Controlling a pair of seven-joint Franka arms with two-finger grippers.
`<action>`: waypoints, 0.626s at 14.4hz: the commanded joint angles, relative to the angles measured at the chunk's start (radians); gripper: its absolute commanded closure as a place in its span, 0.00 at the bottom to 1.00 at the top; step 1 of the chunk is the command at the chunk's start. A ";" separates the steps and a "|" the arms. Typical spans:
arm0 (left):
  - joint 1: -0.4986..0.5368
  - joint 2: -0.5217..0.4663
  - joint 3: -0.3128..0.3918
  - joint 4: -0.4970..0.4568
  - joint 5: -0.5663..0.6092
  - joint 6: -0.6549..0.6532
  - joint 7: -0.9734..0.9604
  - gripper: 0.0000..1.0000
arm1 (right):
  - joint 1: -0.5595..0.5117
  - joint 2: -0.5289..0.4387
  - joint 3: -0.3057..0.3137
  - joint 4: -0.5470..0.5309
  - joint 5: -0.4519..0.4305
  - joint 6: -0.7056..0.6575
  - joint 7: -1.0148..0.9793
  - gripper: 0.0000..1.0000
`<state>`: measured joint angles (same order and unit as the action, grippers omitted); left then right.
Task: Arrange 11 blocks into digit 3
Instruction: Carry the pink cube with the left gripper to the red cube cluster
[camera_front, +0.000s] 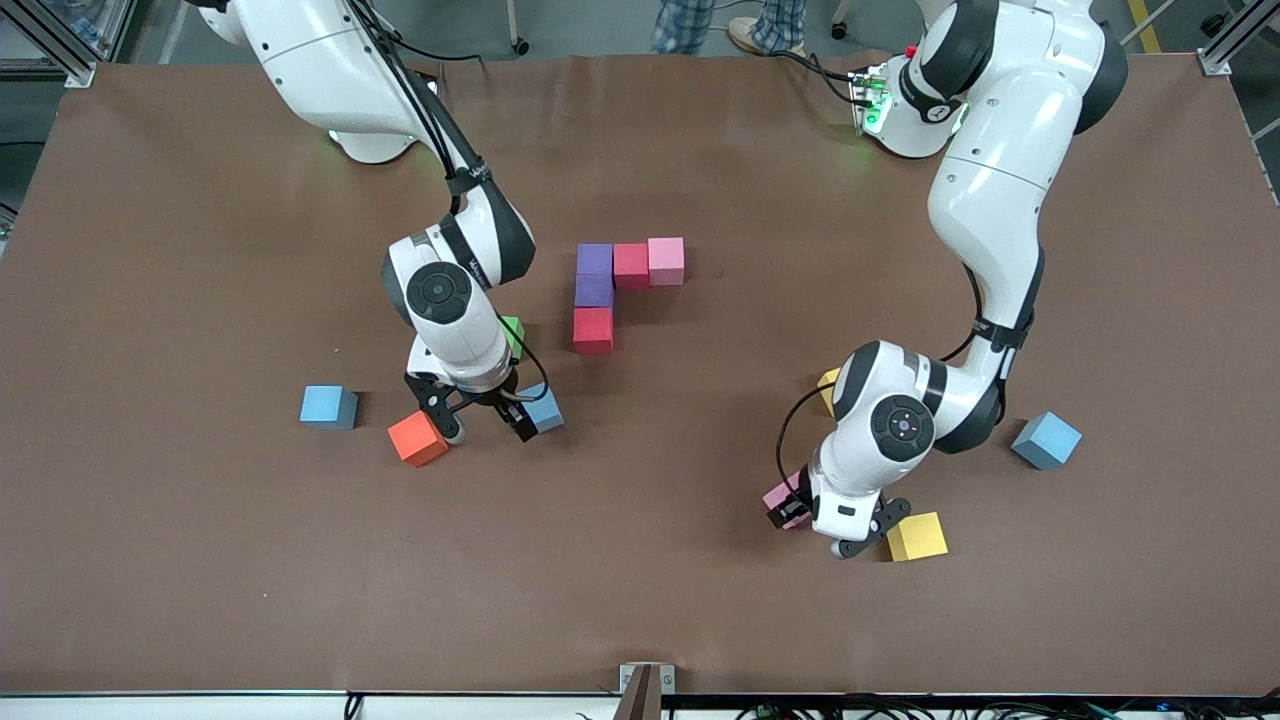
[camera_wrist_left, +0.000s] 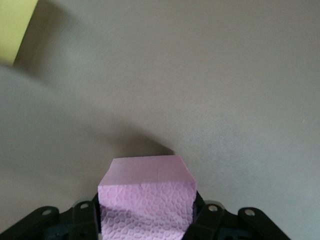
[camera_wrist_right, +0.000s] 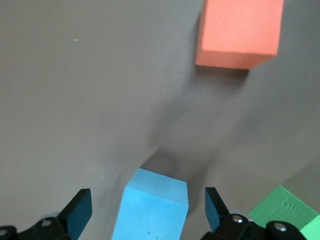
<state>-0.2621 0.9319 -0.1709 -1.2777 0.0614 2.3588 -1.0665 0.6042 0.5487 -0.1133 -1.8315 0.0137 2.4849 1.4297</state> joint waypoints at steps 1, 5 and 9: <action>-0.061 -0.062 0.010 -0.046 0.003 -0.024 -0.293 0.79 | 0.020 -0.003 0.000 -0.022 -0.008 0.017 0.058 0.00; -0.132 -0.163 0.010 -0.199 0.003 -0.012 -0.632 0.75 | 0.022 0.005 0.004 -0.015 0.000 0.000 0.054 0.00; -0.233 -0.361 0.010 -0.502 0.026 0.115 -0.973 0.77 | 0.022 0.057 0.006 0.058 0.064 -0.082 0.057 0.00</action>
<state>-0.4494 0.7361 -0.1750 -1.5476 0.0713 2.3934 -1.8839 0.6233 0.5688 -0.1082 -1.8270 0.0496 2.4415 1.4714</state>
